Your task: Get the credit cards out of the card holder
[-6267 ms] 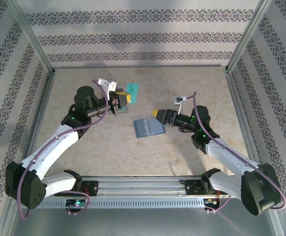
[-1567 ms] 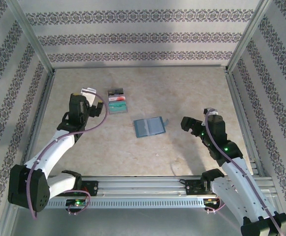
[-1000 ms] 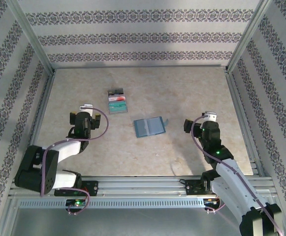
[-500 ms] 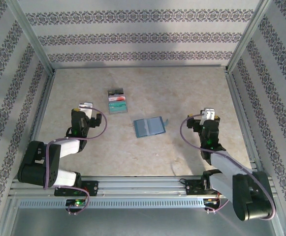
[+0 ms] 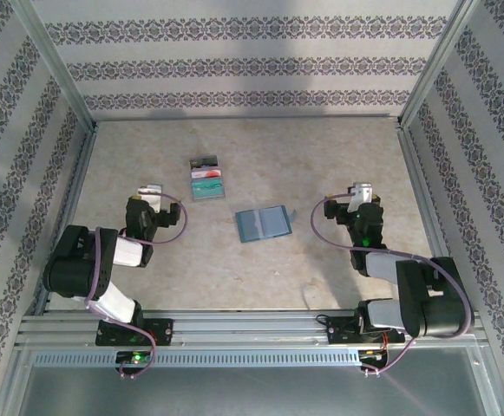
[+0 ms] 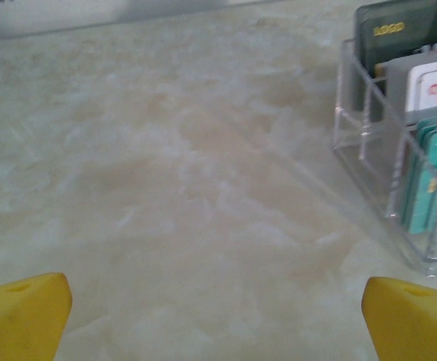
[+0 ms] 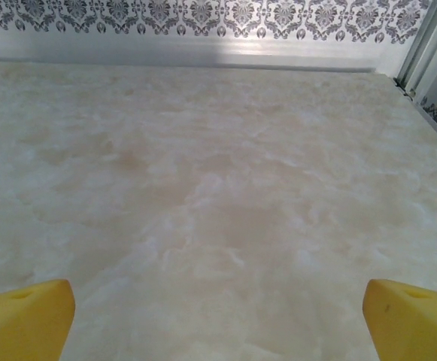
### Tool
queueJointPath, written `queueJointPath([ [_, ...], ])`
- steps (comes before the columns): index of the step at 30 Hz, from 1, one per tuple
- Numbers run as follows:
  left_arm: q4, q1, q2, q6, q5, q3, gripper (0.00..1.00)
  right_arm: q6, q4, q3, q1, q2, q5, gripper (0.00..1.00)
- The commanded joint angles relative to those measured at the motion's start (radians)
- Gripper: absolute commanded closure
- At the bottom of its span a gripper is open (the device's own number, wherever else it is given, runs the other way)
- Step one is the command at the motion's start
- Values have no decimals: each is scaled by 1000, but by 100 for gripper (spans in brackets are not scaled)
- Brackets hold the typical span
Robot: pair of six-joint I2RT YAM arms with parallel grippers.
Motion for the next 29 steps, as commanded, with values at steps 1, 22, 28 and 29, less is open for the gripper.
queueJointPath([
  [1, -5, 39, 0, -71, 16, 48, 1, -19, 109, 30, -16, 74, -57, 2],
  [22, 6, 37, 3, -53, 49, 44, 1, 38, 74, 121, -73, 183, -114, 2],
  [28, 6, 38, 4, -54, 49, 45, 1, 38, 72, 122, -73, 183, -112, 2],
  [29, 6, 38, 4, -54, 49, 45, 1, 38, 73, 122, -73, 185, -112, 2],
])
